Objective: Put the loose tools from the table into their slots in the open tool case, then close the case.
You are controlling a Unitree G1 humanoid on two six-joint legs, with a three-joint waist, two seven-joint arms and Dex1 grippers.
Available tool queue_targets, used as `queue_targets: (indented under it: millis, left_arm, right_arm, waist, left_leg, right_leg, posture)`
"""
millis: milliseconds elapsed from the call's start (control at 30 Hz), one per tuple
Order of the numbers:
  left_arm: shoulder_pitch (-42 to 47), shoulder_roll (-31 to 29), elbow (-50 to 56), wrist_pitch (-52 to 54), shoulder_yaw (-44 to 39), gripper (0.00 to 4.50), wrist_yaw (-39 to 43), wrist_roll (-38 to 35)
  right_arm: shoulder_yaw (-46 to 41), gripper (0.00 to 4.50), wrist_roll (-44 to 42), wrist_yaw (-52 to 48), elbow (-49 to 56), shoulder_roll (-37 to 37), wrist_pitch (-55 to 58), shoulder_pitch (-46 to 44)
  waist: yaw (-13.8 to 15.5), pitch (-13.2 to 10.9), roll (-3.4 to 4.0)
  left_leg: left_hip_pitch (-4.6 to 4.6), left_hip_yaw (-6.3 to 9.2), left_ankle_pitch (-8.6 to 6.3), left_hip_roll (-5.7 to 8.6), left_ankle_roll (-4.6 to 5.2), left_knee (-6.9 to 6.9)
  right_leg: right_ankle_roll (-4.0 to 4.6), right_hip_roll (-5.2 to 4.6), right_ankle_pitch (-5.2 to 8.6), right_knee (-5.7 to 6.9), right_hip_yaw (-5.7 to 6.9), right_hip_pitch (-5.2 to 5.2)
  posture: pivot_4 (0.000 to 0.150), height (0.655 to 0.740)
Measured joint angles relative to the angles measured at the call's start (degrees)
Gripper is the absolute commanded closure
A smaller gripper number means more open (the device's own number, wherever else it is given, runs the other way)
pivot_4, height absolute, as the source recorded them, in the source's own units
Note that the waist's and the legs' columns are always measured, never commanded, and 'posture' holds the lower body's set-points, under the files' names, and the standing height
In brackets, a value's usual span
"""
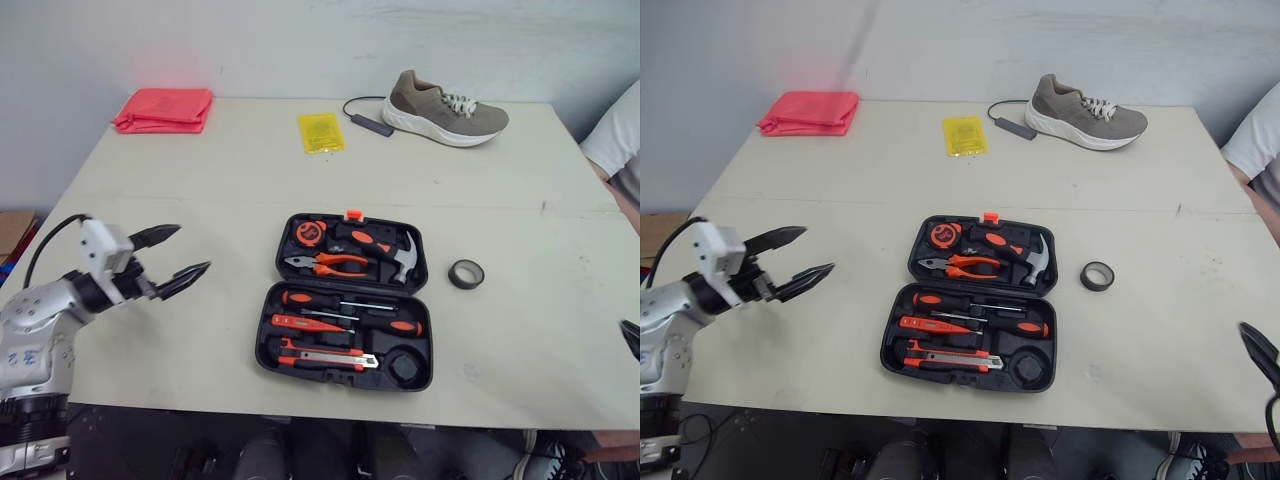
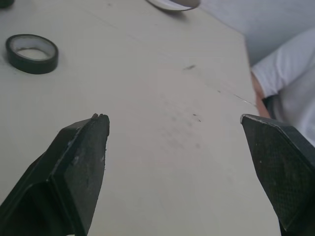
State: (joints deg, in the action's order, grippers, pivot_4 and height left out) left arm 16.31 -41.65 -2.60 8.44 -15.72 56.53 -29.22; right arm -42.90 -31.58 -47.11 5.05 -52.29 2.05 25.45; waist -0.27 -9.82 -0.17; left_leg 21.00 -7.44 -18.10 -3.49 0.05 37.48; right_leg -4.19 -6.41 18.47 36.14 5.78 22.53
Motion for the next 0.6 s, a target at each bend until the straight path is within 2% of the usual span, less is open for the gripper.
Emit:
queue_targets:
  millis: [100,167,267,300,467,600]
  left_arm:
    - [4.2,1.5,4.8,3.7,5.4,0.01,2.2,-1.2]
    - [6.2,3.1,7.3,6.5,8.4,0.01,3.3,-2.5]
    - [8.3,5.6,9.6,9.6,12.4,0.01,4.1,-3.5]
    - [8.5,6.0,10.0,10.0,13.0,0.01,4.2,-3.7]
    - [9.2,7.9,10.9,11.3,15.7,0.01,5.8,-4.0]
    - [8.9,8.4,11.4,11.5,16.6,0.01,6.1,-4.0]
  right_arm:
    - [6.2,0.0,-2.4,-2.6,5.3,-12.3,14.4,-5.5]
    - [12.4,0.0,-3.8,-5.7,6.4,-19.0,21.5,-12.2]
    - [24.8,0.0,-3.0,-10.6,5.6,-24.1,27.2,-24.8]
    - [26.6,0.0,-2.6,-11.3,5.5,-24.1,27.8,-26.6]
    - [46.2,0.0,6.2,-19.0,-1.6,-21.0,30.7,-47.1]
    - [55.8,0.0,14.1,-23.7,-8.6,-16.2,30.2,-55.7]
  waist:
    - [0.1,0.0,-0.03]
    - [0.2,-0.1,-0.1]
    - [0.4,-0.2,-0.28]
    - [0.5,-0.2,-0.32]
    - [0.1,-0.4,-0.44]
    - [0.0,-0.4,-0.44]
  left_leg:
    - [0.03,0.01,0.04,0.03,0.02,-0.03]
    - [0.09,0.06,0.24,-0.03,-0.34,0.02]
    - [0.22,0.07,0.27,-0.09,-0.38,0.12]
    - [0.32,0.11,0.27,-0.08,-0.38,0.12]
    - [0.36,-0.11,0.18,-0.12,-0.27,0.44]
    - [0.36,-0.18,0.17,-0.13,-0.27,0.49]
  right_leg:
    - [-0.03,0.06,-0.02,-0.04,0.01,0.01]
    - [-0.04,0.24,-0.02,-0.12,0.06,0.0]
    - [-0.05,0.63,-0.02,-0.21,0.05,0.03]
    - [-0.05,0.62,-0.02,-0.26,0.07,0.06]
    - [-0.17,0.67,-0.09,-0.23,0.11,0.12]
    - [-0.18,0.66,-0.09,-0.14,0.08,0.18]
  posture:
    - [0.15,0.74]
    - [0.15,0.74]
    - [0.15,0.74]
    - [0.15,0.74]
    - [0.15,0.74]
    - [0.15,0.74]
